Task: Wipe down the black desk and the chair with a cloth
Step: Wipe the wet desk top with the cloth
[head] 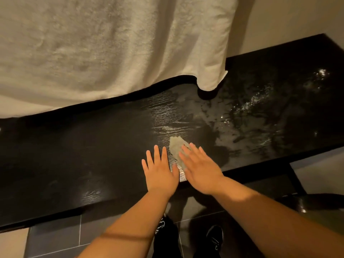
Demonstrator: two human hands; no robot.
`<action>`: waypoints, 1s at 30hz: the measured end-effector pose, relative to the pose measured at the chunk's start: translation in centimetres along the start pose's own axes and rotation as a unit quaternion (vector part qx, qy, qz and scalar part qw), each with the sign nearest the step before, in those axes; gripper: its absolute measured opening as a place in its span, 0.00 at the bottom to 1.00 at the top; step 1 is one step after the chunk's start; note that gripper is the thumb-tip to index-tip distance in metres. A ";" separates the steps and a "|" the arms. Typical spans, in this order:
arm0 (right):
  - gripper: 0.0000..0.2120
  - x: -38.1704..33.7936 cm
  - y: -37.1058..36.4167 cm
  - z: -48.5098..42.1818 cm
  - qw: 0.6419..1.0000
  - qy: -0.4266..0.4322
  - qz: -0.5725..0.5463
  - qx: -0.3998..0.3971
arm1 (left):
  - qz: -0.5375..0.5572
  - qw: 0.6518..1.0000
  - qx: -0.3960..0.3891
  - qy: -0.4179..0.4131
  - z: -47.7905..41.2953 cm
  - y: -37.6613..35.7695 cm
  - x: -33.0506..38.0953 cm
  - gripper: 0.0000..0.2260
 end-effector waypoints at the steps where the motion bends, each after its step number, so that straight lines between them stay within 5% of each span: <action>1: 0.29 1.8 0.1 0.3 1.000 -0.008 0.021 0.006 | 0.006 1.000 0.000 -0.001 -0.1 0.1 0.0 0.33; 6: 0.32 11.2 1.8 2.5 0.986 -0.164 0.027 0.029 | 0.000 0.999 0.017 -0.039 -2.1 0.4 -0.4 0.32; 10: 0.34 8.7 1.8 2.0 0.970 -0.238 -0.009 0.051 | -0.018 0.998 0.047 -0.039 -2.3 -0.1 -0.3 0.32; 15: 0.35 -0.6 0.4 -0.3 0.995 -0.091 -0.003 0.036 | -0.013 0.997 0.060 -0.042 -2.5 0.1 -0.3 0.33; 19: 0.34 2.1 0.5 -0.1 0.999 0.017 0.041 0.025 | -0.008 0.996 0.070 -0.045 -2.5 -0.2 -0.3 0.32; 25: 0.35 14.4 2.3 2.7 0.982 -0.180 0.037 0.033 | -0.006 0.995 0.084 -0.051 -2.5 -0.1 -0.4 0.32; 28: 0.35 13.1 2.2 2.3 0.972 -0.231 0.023 0.038 | -0.004 0.995 0.083 -0.051 -2.5 -0.1 -0.5 0.32; 30: 0.36 9.7 1.8 1.3 0.982 -0.185 0.033 0.032 | -0.002 0.995 0.085 -0.052 -2.5 0.0 -0.5 0.32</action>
Point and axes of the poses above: each hand's wrist, its own z-axis away from the middle knuckle, its own y-axis out of the back of the hand, x = y × z, the point moved 5 cm from there along -z, towards the middle knuckle, and after that the axes turned 7 degrees about z, right-handed, at the moved point
